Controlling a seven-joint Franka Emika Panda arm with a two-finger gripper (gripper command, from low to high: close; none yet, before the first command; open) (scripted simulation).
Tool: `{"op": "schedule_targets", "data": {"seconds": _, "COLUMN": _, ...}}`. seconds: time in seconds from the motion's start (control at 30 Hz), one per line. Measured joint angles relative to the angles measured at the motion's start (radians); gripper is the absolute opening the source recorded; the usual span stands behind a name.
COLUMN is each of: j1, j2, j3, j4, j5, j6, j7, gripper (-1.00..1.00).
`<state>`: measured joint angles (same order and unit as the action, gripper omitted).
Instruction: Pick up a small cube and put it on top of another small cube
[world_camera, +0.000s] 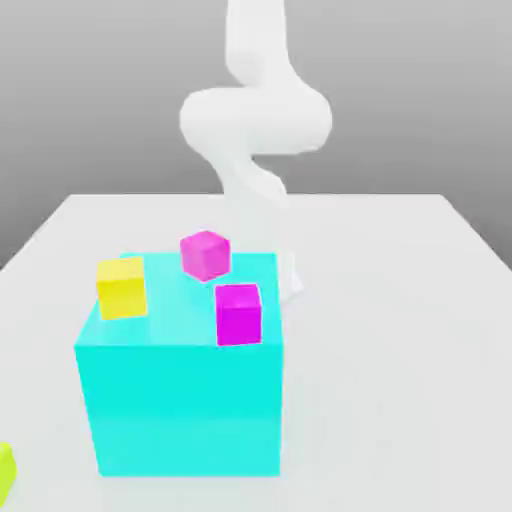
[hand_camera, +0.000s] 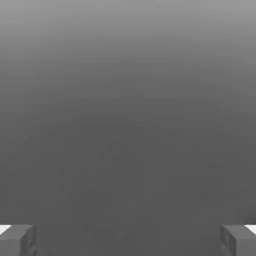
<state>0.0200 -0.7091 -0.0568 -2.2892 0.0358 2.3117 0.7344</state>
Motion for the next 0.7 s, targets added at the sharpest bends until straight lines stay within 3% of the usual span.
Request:
{"op": "schedule_targets", "data": {"seconds": 0.4, "j1": 0.083, "j2": 0.438, "j3": -0.273, "j4": 0.053, "j5": 0.205, "j6": 0.055, "j7": -0.343, "gripper": 0.0}}
{"op": "schedule_targets", "data": {"seconds": 0.7, "j1": 0.015, "j2": 0.766, "j3": -0.356, "j4": 0.092, "j5": 0.37, "j6": 0.094, "j7": -0.606, "gripper": 0.0}}
